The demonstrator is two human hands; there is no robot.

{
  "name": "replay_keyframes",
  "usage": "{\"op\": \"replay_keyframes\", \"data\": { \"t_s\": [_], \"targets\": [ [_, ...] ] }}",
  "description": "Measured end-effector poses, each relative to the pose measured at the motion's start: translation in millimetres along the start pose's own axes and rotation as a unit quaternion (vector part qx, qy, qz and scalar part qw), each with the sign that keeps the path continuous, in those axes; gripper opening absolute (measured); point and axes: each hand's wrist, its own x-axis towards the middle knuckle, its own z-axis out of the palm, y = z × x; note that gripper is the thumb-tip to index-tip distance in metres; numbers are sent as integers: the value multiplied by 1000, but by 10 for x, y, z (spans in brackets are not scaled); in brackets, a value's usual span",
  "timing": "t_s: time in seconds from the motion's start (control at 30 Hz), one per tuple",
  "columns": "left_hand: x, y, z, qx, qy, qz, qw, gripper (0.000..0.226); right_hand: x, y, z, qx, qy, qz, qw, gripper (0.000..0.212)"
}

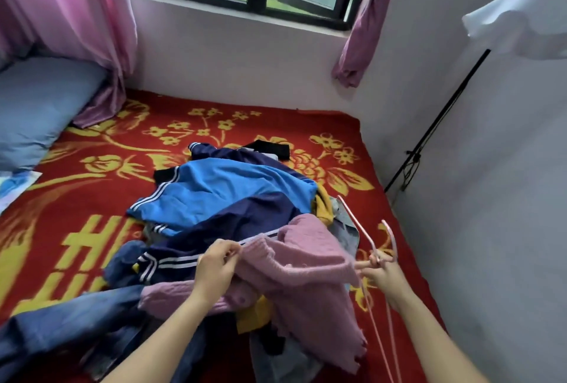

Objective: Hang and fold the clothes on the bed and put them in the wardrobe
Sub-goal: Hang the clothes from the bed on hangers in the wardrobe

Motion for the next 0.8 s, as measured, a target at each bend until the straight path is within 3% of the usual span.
{"op": "replay_keyframes", "data": {
  "t_s": [0.1, 0.2, 0.27, 0.4, 0.53, 0.8],
  "targets": [
    [-114, -58, 94, 32, -34, -12, 999, 17, -63, 142, 23, -41, 2, 9, 999, 36],
    [-247, -107, 200, 88, -85, 5, 992, 11, -173, 106, -104, -75, -66, -11, 995, 13],
    [-321, -133, 253, 104, -92, -9, 990, 10, -257, 76, -221, -90, -94, -31, 991, 16],
    [-316, -151, 287, 108, -69, -40, 991, 12, -383, 16, -383, -73, -22, -70, 995, 10],
    [-239, -182, 263, 121, -54, -73, 989, 11, -530, 45, -468, -88, 39, -97, 991, 13],
    [-180, -156, 251, 132, -54, -84, 986, 6, -701, 206, -619, -211, 55, -67, 974, 38]
  ]
}}
